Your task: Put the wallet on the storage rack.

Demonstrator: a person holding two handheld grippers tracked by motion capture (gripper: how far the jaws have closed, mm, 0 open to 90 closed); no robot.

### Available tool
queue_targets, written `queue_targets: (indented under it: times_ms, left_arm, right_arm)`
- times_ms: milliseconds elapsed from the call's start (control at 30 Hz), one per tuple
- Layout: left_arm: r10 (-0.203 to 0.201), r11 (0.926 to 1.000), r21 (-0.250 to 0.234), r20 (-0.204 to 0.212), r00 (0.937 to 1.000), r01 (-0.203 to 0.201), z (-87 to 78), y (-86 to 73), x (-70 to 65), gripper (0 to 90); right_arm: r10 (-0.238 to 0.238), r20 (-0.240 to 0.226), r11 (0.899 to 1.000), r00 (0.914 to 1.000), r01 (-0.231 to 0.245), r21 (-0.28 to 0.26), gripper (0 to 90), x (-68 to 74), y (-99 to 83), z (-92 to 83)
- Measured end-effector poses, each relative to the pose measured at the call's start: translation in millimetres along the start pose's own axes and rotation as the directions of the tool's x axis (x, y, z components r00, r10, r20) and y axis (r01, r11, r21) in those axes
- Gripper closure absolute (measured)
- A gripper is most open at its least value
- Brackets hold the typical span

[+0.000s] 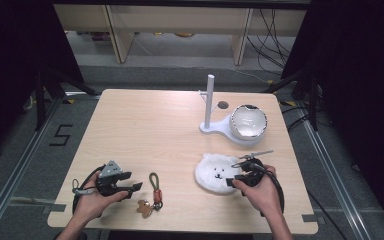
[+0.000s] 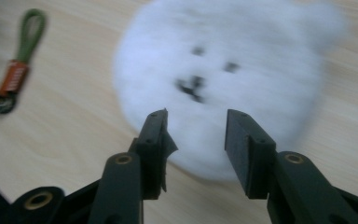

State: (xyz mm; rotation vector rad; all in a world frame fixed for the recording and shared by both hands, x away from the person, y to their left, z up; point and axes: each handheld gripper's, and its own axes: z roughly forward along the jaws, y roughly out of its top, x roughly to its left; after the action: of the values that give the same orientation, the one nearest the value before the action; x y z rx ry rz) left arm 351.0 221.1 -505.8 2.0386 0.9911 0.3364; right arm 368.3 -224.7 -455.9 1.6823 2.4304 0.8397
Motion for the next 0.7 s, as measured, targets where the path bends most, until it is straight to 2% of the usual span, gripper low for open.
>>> queue_targets:
  times_ms: [33,67,133,200,233,267,333,367,400,467,500,533,567,600,700]
  left_arm:
    - [0.006,1.0,0.005,0.002,1.0,-0.006,-1.2,0.8,1.8,35.6]
    - [0.003,1.0,-0.004,-0.011,0.9999,-0.003,-1.6,1.0,2.8,35.3]
    - [-0.023,0.9997,-0.012,-0.013,0.9997,0.023,-0.6,1.5,4.4,35.0]
    - [-0.024,0.9997,0.002,-0.023,0.9995,0.024,0.7,3.2,5.7,34.7]
    - [-0.002,0.9998,0.018,-0.029,0.9996,0.002,0.9,4.4,7.0,34.6]
    - [-0.008,1.0,0.005,-0.032,0.9995,0.008,3.1,5.0,6.2,34.5]
    - [-0.009,0.9999,0.011,-0.027,0.9996,0.01,5.3,6.4,4.9,34.2]
    - [0.004,0.9997,0.023,-0.029,0.9996,-0.003,4.9,7.1,5.1,34.2]
    - [-0.009,0.9999,0.009,-0.031,0.9995,0.009,5.9,7.3,3.8,34.2]
    - [-0.002,1.0,0.007,-0.04,0.9992,0.002,6.0,7.3,3.3,34.1]
    - [0.001,1.0,0.008,-0.042,0.9991,0.0,5.8,7.3,2.7,34.1]
    - [0.013,0.9999,0.011,-0.037,0.9992,-0.013,5.5,6.4,3.1,34.2]
    - [0.006,1.0,0.001,-0.049,0.9988,-0.006,6.0,5.3,1.6,34.1]
    - [0.005,1.0,-0.007,-0.037,0.9993,-0.005,6.5,4.3,2.5,34.2]
    - [-0.001,0.9999,-0.011,-0.046,0.999,0.0,7.4,1.8,3.1,34.2]
  right_arm:
    - [0.0,0.0,1.0,1.0,0.0,0.0,56.8,0.0,0.0,0.0]
    - [0.024,-0.01,1.0,0.9997,-0.024,0.005,55.7,-3.8,-0.2,-2.7]
    - [0.031,0.001,1.0,0.9995,-0.031,0.002,53.1,-15.7,-0.4,-5.6]
    - [0.073,0.007,0.997,0.9973,-0.073,0.035,51.1,-21.2,2.4,-7.6]
    - [0.077,0.013,0.996,0.9969,-0.078,0.047,50.0,-23.9,3.9,-7.6]
    - [0.061,0.008,0.997,0.9981,-0.061,0.041,49.4,-27.3,5.9,-6.6]
    - [0.103,0.013,0.991,0.9946,-0.103,0.081,48.2,-33.2,12.6,-5.1]
    - [0.103,0.013,0.991,0.9946,-0.103,0.081,48.2,-33.2,12.6,-5.1]
    - [0.154,0.037,0.979,0.9873,-0.158,0.127,48.2,-35.4,17.5,-5.0]
    - [0.161,0.042,0.977,0.986,-0.165,0.135,48.3,-37.6,20.1,-4.0]
    - [0.186,0.026,0.97,0.9822,-0.188,0.155,48.6,-37.2,22.9,-5.2]
    - [0.143,0.024,0.979,0.9894,-0.145,0.144,49.1,-42.0,25.3,-2.1]
    - [0.158,0.045,0.974,0.9864,-0.164,0.159,49.4,-42.9,28.5,-1.1]
    - [0.158,0.053,0.973,0.9861,-0.164,0.159,50.0,-43.6,31.6,-0.2]
    - [0.136,0.047,0.973,0.9896,-0.142,0.18,50.1,-46.7,43.0,4.0]
